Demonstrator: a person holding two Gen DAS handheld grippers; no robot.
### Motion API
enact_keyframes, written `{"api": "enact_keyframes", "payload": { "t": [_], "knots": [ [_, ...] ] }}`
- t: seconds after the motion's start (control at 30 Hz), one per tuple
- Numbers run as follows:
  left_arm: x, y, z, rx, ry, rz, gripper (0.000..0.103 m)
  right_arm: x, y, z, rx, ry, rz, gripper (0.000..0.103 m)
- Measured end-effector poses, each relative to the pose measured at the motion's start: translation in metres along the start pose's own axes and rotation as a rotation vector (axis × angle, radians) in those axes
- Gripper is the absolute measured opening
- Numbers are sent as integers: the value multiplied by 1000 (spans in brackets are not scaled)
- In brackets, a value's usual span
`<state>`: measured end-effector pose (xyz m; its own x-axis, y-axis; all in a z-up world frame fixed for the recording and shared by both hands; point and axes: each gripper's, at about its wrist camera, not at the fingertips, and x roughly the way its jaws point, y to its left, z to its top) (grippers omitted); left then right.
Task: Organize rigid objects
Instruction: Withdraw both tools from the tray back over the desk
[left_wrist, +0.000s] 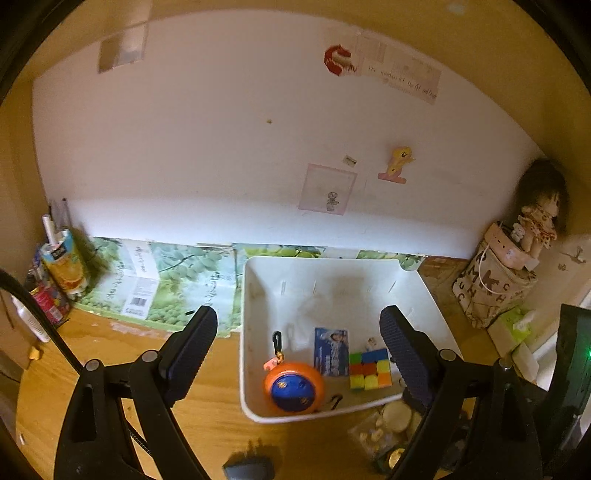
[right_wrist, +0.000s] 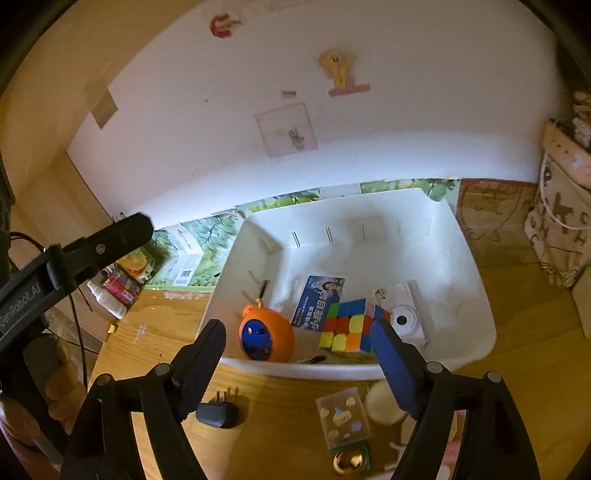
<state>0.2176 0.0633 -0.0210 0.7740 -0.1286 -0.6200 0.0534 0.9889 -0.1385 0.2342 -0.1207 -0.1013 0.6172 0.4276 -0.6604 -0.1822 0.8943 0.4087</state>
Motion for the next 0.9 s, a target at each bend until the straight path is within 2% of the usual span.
{"api": "enact_keyframes", "payload": {
  "t": [0.4,0.9],
  "knots": [
    [-63,34,-35,3,-18,24,91,-54,24,-46,28,-104,-67,81],
    [-105,56,-80,-3,28,-7,91,-106,48,-109,-12,-230,-189,81]
  ]
}}
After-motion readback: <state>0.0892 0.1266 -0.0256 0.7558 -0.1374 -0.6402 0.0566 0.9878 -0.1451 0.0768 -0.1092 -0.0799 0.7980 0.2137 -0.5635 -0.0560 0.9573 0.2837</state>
